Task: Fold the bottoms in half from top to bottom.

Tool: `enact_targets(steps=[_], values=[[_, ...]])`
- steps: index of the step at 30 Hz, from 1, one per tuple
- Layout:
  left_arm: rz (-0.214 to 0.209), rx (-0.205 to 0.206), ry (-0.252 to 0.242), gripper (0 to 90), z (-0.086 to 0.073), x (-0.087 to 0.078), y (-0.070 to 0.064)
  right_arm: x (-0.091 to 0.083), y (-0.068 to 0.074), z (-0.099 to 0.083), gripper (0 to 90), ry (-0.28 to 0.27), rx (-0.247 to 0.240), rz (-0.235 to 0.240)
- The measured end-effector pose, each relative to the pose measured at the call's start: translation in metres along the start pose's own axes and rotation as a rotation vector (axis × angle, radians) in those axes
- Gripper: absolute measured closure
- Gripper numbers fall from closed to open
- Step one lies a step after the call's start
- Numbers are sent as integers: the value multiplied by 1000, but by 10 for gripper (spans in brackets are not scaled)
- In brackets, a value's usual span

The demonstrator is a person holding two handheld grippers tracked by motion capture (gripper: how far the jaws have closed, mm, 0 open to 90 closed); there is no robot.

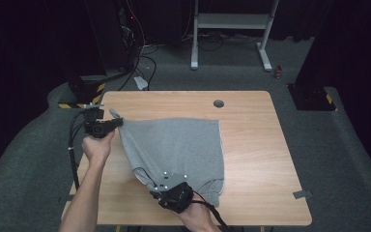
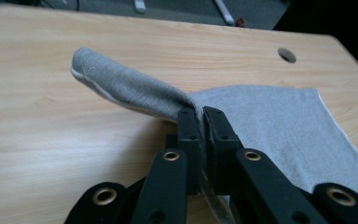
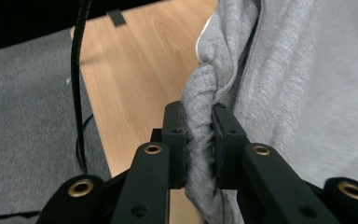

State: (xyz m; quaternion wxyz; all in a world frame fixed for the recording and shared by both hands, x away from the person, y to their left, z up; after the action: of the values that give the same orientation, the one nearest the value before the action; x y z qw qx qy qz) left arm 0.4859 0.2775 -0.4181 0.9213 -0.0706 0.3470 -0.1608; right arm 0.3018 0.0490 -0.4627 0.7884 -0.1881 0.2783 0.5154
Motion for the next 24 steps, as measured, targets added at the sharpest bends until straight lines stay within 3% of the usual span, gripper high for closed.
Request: enact_targets(steps=[7,8,14,21,24], values=[[-44,25,-17,862,10,13,-23,-9,-10,-13,778,-41,56,-17],[-58,41,-28,862,14,16,-32,-11,-12,-14,778,-44,60,-22],[-92,45,-54,862,26,23,-53,-18,-17,-20,778,-66,80,-43],[-114,98,-65,862,39,29,-79,-29,-22,-22,778,-101,101,-57],[-128,101,-79,862,45,29,-88,-34,-25,-24,778,-122,118,-55]])
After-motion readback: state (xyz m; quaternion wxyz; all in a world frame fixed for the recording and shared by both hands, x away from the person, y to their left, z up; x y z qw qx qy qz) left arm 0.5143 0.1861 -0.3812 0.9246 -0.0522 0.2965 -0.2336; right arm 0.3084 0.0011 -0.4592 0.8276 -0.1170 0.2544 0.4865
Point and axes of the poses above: each handheld gripper's, and its own axes: x roughly forward along the jaws, z roughly out of its top, y roughly to its left, the point moved 6 cm from there along x, roughly forward along the jaws
